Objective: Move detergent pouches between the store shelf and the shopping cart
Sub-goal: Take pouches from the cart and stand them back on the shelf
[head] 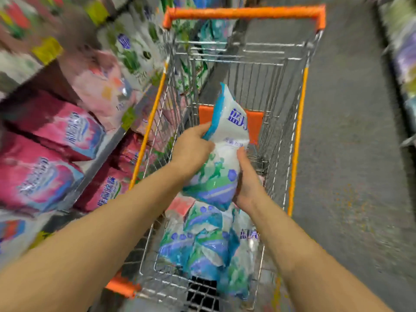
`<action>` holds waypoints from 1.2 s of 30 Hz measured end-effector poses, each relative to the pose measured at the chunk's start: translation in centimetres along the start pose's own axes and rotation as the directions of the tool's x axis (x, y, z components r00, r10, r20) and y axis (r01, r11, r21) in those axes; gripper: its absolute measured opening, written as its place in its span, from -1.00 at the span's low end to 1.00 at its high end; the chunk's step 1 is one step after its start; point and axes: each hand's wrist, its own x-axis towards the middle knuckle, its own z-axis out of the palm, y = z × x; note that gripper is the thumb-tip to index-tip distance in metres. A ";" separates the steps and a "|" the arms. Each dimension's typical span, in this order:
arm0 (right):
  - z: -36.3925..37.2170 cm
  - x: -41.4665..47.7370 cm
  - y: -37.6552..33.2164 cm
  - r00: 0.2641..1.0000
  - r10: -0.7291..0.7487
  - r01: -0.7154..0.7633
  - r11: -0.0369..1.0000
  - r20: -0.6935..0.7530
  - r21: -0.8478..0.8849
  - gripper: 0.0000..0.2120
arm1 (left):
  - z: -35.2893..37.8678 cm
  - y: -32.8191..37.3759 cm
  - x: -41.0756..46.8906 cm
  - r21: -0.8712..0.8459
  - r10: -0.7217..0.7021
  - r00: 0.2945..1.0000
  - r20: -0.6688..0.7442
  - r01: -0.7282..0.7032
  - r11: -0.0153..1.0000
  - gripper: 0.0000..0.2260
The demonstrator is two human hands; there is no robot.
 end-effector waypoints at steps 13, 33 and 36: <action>21.3 -16.2 0.9 0.889 -0.262 0.417 0.801 0.375 -0.430 -0.52 | -17.4 10.9 -22.0 -0.030 0.180 0.769 -0.613 -0.250 0.968 -0.63; 58.0 -35.7 33.3 0.461 -0.232 0.729 0.649 0.856 -0.217 -0.55 | -54.5 2.2 -57.9 0.049 0.232 0.336 -0.913 -0.475 0.879 -0.88; 62.6 -36.3 37.2 0.401 -0.185 0.731 0.655 0.897 -0.192 -0.40 | -58.9 0.9 -60.7 0.027 0.155 0.270 -0.950 -0.425 0.905 -0.84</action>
